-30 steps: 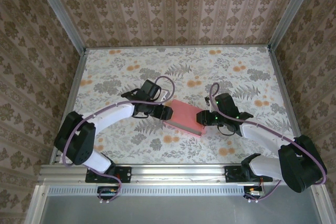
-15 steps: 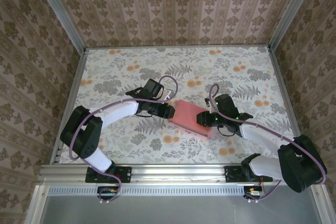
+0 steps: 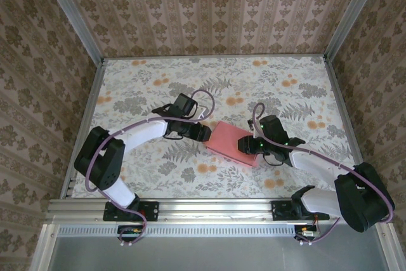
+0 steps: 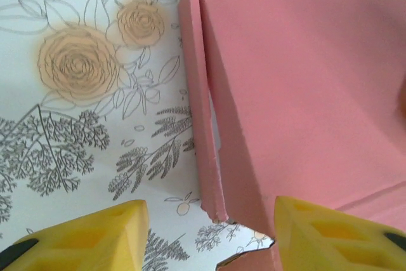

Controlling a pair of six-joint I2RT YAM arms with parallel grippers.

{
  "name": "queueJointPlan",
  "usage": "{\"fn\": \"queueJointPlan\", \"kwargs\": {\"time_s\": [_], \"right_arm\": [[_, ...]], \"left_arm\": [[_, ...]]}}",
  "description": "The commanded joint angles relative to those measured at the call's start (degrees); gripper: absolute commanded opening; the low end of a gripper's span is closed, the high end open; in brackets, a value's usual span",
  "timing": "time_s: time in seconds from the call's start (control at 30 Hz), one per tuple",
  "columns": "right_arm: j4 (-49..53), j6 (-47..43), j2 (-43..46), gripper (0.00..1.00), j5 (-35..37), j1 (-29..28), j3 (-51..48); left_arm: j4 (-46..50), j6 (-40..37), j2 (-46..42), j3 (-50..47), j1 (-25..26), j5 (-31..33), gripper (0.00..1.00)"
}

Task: Fold the paper box

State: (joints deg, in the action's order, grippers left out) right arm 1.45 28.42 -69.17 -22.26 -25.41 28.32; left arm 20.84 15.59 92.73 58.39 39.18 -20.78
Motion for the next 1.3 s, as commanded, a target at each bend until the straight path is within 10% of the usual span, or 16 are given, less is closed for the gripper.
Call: {"fn": "queueJointPlan", "kwargs": {"time_s": [0.0, 0.83, 1.27], "right_arm": [[-0.32, -0.57, -0.09, 0.21, 1.34, -0.34, -0.54], [-1.45, -0.30, -1.45, 0.21, 1.07, -0.69, -0.54], [-1.37, -0.35, -1.85, 0.21, 1.90, -1.24, -0.30]], "left_arm": [[0.37, -1.74, 1.90, 3.30, 0.10, -2.24, 0.53], [12.48, -0.94, 13.57, 14.81, 2.50, -7.02, 0.19], [16.43, -1.15, 13.62, 15.85, 2.53, -3.43, 0.34]]}}
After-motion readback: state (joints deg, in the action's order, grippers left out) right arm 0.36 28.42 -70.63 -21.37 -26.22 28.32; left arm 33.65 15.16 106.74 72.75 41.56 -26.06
